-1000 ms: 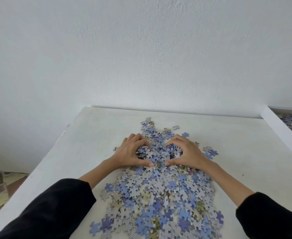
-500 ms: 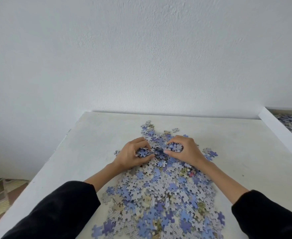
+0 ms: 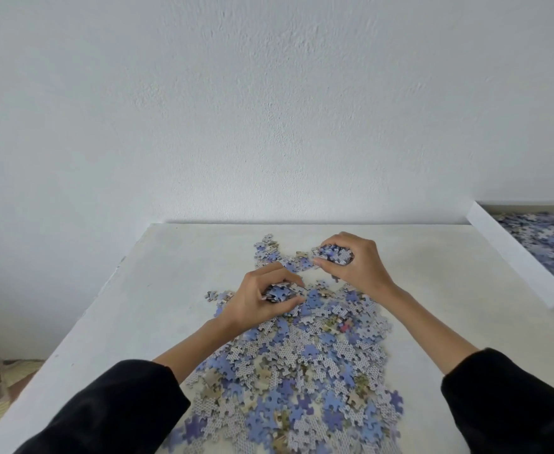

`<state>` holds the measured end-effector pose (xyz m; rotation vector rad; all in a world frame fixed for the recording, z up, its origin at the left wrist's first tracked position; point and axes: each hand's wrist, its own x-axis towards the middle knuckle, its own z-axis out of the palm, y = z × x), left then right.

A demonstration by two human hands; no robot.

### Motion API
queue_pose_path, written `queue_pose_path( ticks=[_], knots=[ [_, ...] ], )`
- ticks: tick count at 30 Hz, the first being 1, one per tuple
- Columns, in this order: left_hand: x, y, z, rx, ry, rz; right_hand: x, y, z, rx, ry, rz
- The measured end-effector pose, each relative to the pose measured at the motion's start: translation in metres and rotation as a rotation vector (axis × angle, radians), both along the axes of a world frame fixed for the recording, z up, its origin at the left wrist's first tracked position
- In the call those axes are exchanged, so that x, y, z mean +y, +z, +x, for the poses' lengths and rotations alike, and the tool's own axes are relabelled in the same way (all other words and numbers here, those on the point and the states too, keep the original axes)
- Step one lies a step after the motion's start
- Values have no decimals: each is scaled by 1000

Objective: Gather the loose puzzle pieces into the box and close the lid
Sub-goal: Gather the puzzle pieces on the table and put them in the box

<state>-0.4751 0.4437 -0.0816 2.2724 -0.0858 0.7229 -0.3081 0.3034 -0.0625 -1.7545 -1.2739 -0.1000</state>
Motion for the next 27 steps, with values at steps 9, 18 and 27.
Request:
queue_pose_path(
  ticks=[9, 18, 27],
  knots=[
    [-36, 10, 14, -25, -14, -23, -36, 19, 16, -29, -2, 83],
    [-95, 28, 81, -48, -62, -6, -107, 36, 69, 33, -28, 116],
    [-179, 37, 184, -58, -174, 16, -199, 47, 163, -45, -187, 77]
  ],
)
